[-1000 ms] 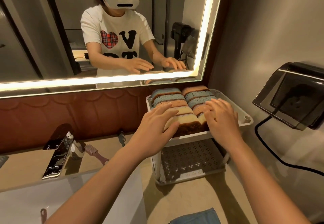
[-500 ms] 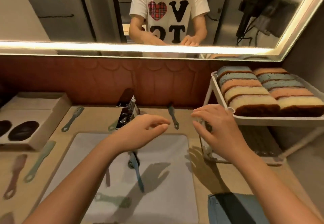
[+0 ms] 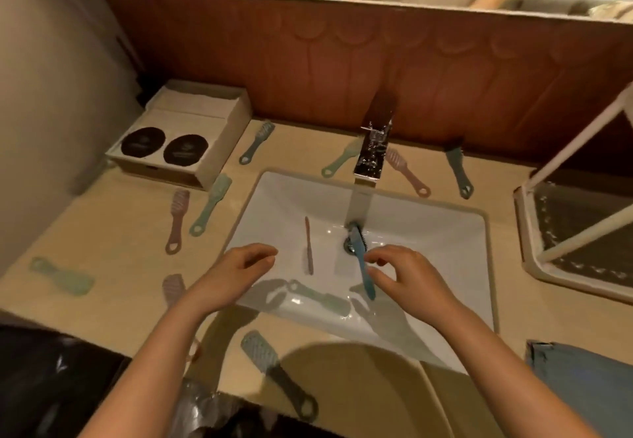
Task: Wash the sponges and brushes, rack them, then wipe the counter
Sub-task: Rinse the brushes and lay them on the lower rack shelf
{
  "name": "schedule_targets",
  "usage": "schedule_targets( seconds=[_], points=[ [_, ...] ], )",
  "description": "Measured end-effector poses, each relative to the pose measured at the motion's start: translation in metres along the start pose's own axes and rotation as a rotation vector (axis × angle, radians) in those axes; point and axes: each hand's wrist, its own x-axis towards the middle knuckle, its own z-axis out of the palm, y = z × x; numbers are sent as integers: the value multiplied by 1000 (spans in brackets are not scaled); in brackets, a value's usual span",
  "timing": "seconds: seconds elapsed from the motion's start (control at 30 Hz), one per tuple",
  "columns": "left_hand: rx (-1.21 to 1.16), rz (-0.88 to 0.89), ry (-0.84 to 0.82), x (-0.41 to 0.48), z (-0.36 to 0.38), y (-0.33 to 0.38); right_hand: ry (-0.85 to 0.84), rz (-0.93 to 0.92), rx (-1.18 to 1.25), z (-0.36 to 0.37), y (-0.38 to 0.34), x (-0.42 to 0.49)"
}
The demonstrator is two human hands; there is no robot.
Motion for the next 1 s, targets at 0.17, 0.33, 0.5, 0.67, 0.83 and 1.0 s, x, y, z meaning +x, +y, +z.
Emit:
schedule_targets(
  seconds=[0.17,0.33,0.5,0.67,0.83,1.0],
  points=[
    [90,-257,277,-19,-4,-74,-197,60,64,64,-27,7],
    [128,-467,499,-26,-11,-111,-403,116,63,116,-54,15],
    [124,-580,594,-22,-13,-133,-458,66,-51,143,-77,20],
    [208,-675,595,-20,-13,-138,-499,40,-90,151,-91,23],
    [318,-670,584,-19,-17,-145,-484,46,-153,150,-100,27],
    [288,-671,548,-16,-20,-147,-443,85,-71,150,-97,28]
  ],
)
